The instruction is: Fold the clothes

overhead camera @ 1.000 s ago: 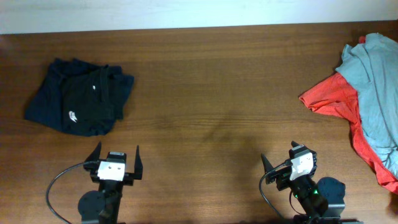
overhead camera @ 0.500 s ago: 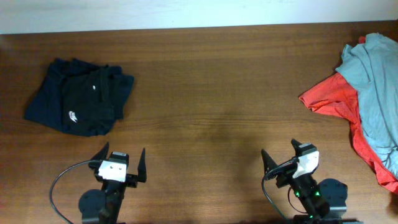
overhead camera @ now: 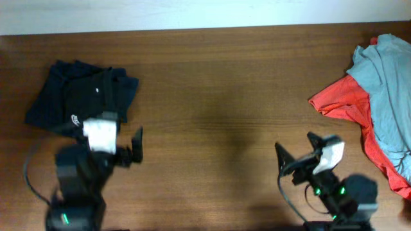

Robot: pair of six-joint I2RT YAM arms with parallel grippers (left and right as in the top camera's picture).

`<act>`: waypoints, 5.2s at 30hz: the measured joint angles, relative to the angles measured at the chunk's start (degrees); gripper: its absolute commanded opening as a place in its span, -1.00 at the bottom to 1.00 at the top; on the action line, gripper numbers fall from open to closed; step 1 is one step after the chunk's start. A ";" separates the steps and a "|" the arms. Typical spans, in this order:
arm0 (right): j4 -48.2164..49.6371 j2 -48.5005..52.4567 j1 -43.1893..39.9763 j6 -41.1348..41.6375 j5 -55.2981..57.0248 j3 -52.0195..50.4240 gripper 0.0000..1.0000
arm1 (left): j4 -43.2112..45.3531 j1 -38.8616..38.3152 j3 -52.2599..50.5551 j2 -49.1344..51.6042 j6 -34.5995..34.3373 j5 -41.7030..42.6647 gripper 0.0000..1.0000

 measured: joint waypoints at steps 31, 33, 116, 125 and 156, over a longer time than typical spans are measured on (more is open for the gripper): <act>-44.35 65.09 -42.73 11.74 11.82 59.91 0.91 | -33.51 0.04 40.11 42.07 -0.02 15.72 0.98; -45.81 67.58 -47.84 11.89 13.79 59.91 0.85 | -32.81 0.04 40.11 42.07 -0.02 15.80 0.98; -21.05 51.34 -16.22 15.85 -17.88 52.09 -0.92 | -38.93 0.04 65.96 42.10 0.00 10.27 0.99; -3.17 59.45 20.72 16.17 -15.04 51.98 -0.92 | -39.60 0.04 80.70 42.03 0.00 7.74 0.99; 2.27 58.73 5.66 25.97 -31.91 63.45 -0.89 | -42.58 0.04 82.93 41.22 0.00 -2.71 0.98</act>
